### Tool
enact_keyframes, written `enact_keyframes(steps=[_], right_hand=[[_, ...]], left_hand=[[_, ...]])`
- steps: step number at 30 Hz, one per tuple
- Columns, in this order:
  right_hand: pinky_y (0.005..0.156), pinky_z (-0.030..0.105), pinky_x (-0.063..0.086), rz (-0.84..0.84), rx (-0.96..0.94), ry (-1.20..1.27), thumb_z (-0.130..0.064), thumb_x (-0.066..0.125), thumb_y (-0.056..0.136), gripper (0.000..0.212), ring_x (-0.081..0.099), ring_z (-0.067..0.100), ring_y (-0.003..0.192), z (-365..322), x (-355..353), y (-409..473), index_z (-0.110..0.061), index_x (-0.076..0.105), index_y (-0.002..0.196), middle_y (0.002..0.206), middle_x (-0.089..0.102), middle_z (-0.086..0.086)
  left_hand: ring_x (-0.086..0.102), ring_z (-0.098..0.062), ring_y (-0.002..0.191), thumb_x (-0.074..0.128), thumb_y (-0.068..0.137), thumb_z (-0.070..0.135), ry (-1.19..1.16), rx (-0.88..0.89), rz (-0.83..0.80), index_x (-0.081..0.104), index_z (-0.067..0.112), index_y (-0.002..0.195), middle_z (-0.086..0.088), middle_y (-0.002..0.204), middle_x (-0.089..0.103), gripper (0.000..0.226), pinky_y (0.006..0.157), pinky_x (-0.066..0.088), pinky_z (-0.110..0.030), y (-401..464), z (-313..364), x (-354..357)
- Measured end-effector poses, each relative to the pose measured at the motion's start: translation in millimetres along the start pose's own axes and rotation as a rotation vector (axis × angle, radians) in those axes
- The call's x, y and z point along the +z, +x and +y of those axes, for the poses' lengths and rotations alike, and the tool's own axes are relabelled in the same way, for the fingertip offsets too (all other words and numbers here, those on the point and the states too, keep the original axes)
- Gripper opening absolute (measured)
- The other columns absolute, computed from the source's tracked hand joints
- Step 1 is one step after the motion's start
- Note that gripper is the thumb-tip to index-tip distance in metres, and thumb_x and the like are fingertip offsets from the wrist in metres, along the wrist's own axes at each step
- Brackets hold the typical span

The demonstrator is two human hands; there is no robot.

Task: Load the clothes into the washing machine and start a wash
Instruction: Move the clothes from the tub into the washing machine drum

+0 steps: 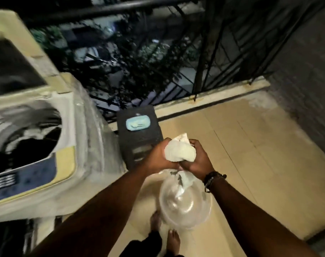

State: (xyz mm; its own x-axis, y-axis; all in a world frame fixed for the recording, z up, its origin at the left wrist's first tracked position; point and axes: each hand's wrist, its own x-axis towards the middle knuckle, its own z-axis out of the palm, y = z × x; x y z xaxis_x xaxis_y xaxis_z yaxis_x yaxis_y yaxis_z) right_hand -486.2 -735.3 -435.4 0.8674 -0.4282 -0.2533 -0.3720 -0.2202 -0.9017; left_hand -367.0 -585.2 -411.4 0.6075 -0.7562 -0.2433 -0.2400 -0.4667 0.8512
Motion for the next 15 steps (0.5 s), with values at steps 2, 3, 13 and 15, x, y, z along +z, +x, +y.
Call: enact_keyframes(steps=[2,3,13,15], right_hand=[[0.087,0.024,0.053,-0.036,-0.032,0.138,-0.031,0.084,0.048,0.082,0.065,0.010,0.102,-34.9,19.2,-2.2,-0.029,0.050,0.123,0.112,0.067,-0.008],[0.089,0.026,0.053,-0.055,-0.036,0.185,-0.026,0.084,0.049,0.079,0.065,0.013,0.103,-52.6,30.3,-3.0,-0.029,0.052,0.121,0.112,0.067,-0.007],[0.103,0.052,0.049,-0.432,-0.184,0.520,-0.006,0.067,0.065,0.053,0.065,0.036,0.114,-237.2,177.6,-7.6,-0.001,0.067,0.118,0.121,0.069,0.021],[0.103,0.052,0.049,-0.407,-0.264,0.516,-0.002,0.065,0.062,0.059,0.065,0.035,0.111,-273.5,214.3,-7.6,0.003,0.064,0.121,0.122,0.067,0.026]], left_hand=[[0.062,-0.014,0.115,0.098,0.051,0.035,0.017,0.003,0.101,0.051,0.031,0.125,0.005,0.121,0.065,0.087,0.097,0.052,-0.031,-28.8,10.9,-32.8],[0.063,-0.013,0.114,0.098,0.050,0.040,0.004,0.000,0.155,0.051,0.034,0.125,0.008,0.121,0.066,0.088,0.097,0.053,-0.034,-39.6,13.6,-50.4],[0.064,-0.015,0.115,0.101,0.045,0.031,-0.094,0.120,0.736,0.052,0.027,0.129,0.003,0.119,0.068,0.097,0.096,0.055,-0.035,-192.2,22.7,-220.4],[0.064,-0.012,0.113,0.099,0.052,0.025,-0.107,0.118,0.847,0.051,0.022,0.130,0.004,0.118,0.068,0.091,0.092,0.055,-0.029,-220.0,15.4,-251.2]])
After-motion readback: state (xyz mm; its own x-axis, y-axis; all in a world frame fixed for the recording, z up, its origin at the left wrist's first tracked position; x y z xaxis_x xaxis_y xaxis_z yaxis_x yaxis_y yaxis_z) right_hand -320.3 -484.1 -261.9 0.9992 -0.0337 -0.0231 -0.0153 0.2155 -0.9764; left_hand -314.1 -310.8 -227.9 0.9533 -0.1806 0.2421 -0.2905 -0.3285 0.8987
